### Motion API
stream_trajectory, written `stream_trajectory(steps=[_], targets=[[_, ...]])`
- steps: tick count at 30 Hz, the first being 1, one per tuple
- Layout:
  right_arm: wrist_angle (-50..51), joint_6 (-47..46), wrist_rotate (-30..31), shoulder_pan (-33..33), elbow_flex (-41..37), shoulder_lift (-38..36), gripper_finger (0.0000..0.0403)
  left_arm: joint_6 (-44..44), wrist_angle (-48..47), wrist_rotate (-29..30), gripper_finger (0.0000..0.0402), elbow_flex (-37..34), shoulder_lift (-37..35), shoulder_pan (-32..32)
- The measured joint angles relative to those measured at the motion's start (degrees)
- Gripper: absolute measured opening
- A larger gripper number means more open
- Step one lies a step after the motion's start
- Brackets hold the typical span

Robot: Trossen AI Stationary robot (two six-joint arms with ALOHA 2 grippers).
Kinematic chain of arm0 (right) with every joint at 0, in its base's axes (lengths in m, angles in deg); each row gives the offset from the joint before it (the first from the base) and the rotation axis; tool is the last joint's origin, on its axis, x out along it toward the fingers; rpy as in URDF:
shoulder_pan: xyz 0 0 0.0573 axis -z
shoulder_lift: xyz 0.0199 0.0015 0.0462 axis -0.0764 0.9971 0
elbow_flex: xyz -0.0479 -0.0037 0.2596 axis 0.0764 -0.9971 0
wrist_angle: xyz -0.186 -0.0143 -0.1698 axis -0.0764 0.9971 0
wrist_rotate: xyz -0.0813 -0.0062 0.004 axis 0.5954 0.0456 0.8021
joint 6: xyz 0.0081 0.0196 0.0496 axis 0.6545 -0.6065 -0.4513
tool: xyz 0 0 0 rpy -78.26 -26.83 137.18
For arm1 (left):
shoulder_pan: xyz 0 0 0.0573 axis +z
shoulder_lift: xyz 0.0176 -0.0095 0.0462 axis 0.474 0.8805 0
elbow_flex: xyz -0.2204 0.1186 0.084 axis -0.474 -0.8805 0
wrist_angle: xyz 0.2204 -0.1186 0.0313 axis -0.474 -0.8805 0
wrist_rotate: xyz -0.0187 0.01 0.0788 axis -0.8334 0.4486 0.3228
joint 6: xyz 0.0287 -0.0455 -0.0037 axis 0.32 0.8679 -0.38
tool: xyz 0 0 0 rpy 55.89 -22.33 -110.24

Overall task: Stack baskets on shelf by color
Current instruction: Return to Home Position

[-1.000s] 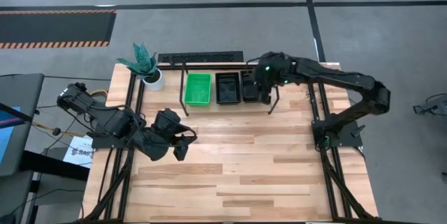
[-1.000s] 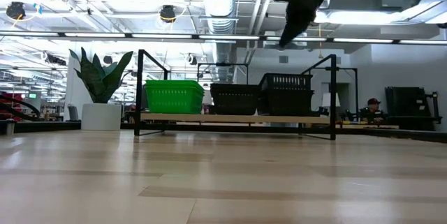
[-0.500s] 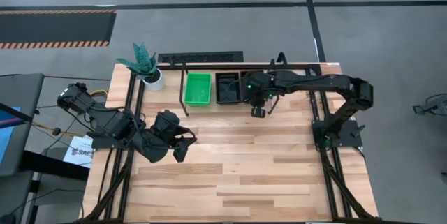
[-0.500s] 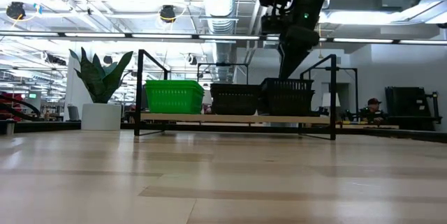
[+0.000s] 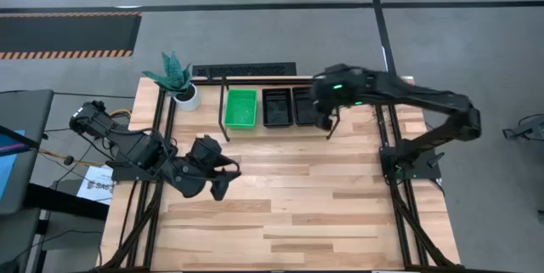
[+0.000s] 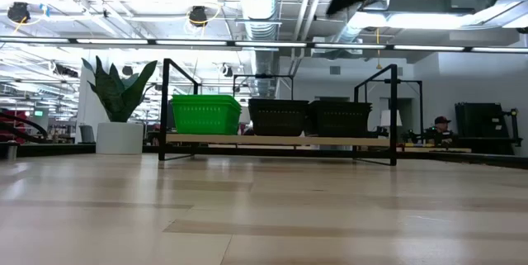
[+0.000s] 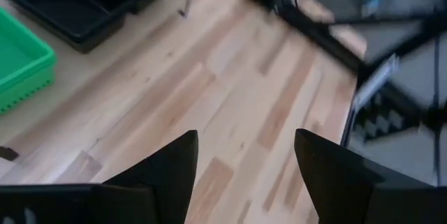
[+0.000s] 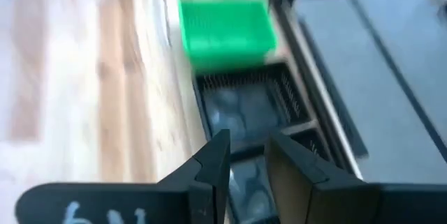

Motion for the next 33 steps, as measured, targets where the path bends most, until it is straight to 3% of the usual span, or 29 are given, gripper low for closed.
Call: stream_trajectory(steps=[5,10,14,18,26,33], targets=[[4.2,-4.3,-0.1,-3.9,3.9,-8.6,0.0111,-5.6,-0.7,-1.8,0.0226,0.0,0.0,0.1],[3.3,-8.3,-0.2,-7.1,3.3,-16.9,0.0113,-16.9,3.0,4.1,0.0226,0.0,-0.7,0.2],[1.9,-12.4,-0.2,-8.9,-1.6,-24.1,0.0113,-17.6,3.4,10.2,0.0226,-3.9,-6.5,-1.3],[-2.4,-17.3,-0.1,-11.9,-11.6,-32.9,0.0113,-17.3,10.9,12.5,0.0226,-13.9,-15.4,-4.0],[-20.6,-23.4,1.1,-17.8,-35.3,-52.8,0.0113,-26.8,48.1,-4.5,0.0226,-43.5,-34.8,-4.7],[-33.0,-27.4,2.8,-20.8,-52.2,-63.2,0.0113,-27.2,71.6,-8.2,0.0226,-62.8,-44.9,-4.3]])
